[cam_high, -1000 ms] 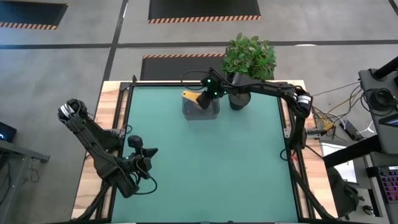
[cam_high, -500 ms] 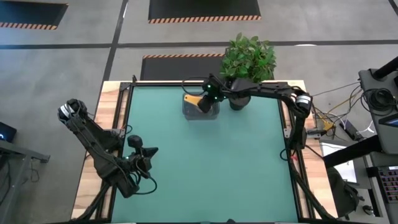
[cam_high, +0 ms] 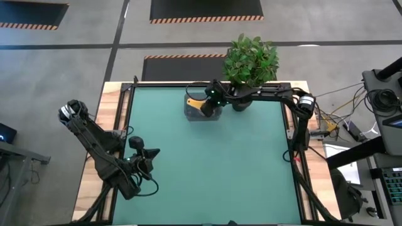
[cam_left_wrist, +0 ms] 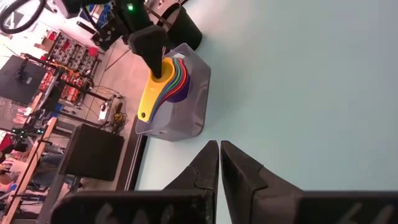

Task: Nest measuring cups in basket
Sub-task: Put the measuring cup into the bin

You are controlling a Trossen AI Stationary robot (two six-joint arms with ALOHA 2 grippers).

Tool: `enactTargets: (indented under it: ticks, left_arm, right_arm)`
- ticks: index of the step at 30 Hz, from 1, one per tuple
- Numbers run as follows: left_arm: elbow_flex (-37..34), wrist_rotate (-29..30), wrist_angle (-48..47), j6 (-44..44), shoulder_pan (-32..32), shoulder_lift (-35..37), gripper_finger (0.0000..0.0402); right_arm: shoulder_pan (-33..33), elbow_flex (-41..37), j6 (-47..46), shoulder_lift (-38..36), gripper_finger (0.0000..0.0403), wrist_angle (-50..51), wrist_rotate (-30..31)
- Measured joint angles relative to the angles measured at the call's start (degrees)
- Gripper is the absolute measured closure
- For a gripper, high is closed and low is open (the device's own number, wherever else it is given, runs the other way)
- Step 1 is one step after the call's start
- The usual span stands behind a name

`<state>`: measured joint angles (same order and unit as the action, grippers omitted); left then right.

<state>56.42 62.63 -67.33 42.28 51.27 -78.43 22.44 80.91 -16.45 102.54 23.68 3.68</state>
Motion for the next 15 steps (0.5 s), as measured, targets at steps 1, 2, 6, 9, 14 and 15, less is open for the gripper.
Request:
enactTargets:
  ticks: [1, 2, 6, 9, 14, 15]
  left_arm:
    - [0.0, 0.02, 0.0, 0.0, 0.0, 0.0, 0.0402]
    - [0.01, 0.02, 0.0, 0.0, 0.0, 0.0, 0.0402]
    - [0.02, 0.02, 0.03, 0.01, 0.0, 0.0, 0.0402]
    - [0.02, 0.02, 0.04, 0.01, 0.0, 0.0, 0.0402]
    - [0.02, 0.0, 0.04, 0.02, 0.0, 0.0, 0.0402]
    - [0.02, 0.02, 0.07, 0.02, 0.0, 0.0, 0.0402]
  right_arm:
    - [0.0, -0.55, 0.0, 0.0, 0.0292, -0.65, 0.0]
    - [0.0, -1.08, -0.02, 0.0, 0.0292, -1.56, 0.0]
    - [0.0, -2.41, -0.02, 0.0, 0.0292, -3.23, 0.0]
    - [0.0, -2.46, -0.02, 0.0, 0.0292, -3.33, 0.0]
    - [0.0, -2.59, -0.02, 0.0, 0.0292, -3.42, 0.02]
    - [0.0, -2.67, -0.02, 0.0, 0.0292, -3.43, 0.02]
